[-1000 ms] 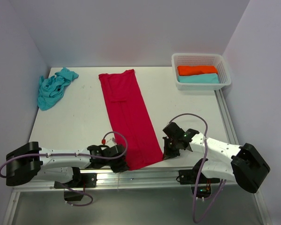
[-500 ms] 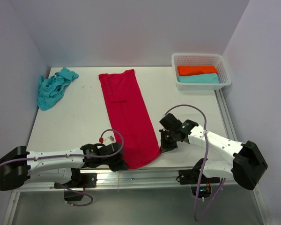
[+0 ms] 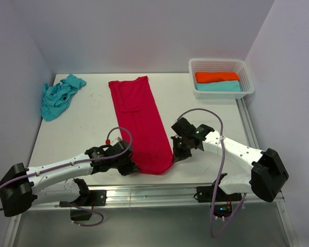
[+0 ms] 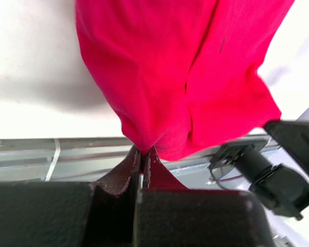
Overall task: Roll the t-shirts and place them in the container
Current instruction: Roll the tshirt
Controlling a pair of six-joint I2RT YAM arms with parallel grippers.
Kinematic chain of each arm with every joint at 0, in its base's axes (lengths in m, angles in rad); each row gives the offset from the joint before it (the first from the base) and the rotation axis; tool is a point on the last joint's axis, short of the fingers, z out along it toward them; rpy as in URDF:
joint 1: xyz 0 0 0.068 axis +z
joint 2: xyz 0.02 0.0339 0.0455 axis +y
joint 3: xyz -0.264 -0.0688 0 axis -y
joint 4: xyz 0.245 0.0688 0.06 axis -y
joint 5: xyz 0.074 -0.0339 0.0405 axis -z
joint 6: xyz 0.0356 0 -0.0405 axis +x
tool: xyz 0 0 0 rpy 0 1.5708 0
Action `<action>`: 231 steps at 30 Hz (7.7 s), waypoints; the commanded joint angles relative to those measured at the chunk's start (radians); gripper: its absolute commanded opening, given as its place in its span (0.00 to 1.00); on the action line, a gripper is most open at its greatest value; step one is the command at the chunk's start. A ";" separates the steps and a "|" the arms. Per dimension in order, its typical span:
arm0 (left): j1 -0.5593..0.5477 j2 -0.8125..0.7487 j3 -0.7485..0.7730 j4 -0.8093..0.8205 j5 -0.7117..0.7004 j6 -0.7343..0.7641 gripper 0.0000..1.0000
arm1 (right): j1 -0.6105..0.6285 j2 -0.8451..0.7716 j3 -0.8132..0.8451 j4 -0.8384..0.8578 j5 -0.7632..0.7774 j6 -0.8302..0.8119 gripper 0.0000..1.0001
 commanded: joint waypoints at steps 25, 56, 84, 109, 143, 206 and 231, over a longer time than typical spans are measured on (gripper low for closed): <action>0.372 0.121 0.166 -0.067 0.156 0.289 0.00 | -0.152 0.276 0.286 0.037 -0.036 -0.076 0.00; 0.477 0.263 0.227 -0.018 0.199 0.358 0.00 | -0.226 0.475 0.466 0.033 -0.044 -0.137 0.00; 0.569 0.263 0.246 -0.028 0.181 0.508 0.43 | -0.246 0.386 0.319 0.180 -0.047 -0.176 0.45; 0.523 0.262 0.003 0.239 0.207 0.519 0.46 | -0.246 0.454 0.170 0.372 -0.072 -0.191 0.52; 0.435 0.104 -0.115 0.099 0.147 0.572 0.44 | -0.166 0.164 -0.186 0.453 -0.079 0.036 0.38; 0.262 0.081 -0.287 0.148 0.147 0.391 0.49 | -0.154 0.110 -0.263 0.373 0.005 -0.041 0.47; -0.025 -0.274 -0.463 0.329 -0.308 0.197 0.71 | -0.055 -0.444 -0.668 0.810 0.224 0.183 0.61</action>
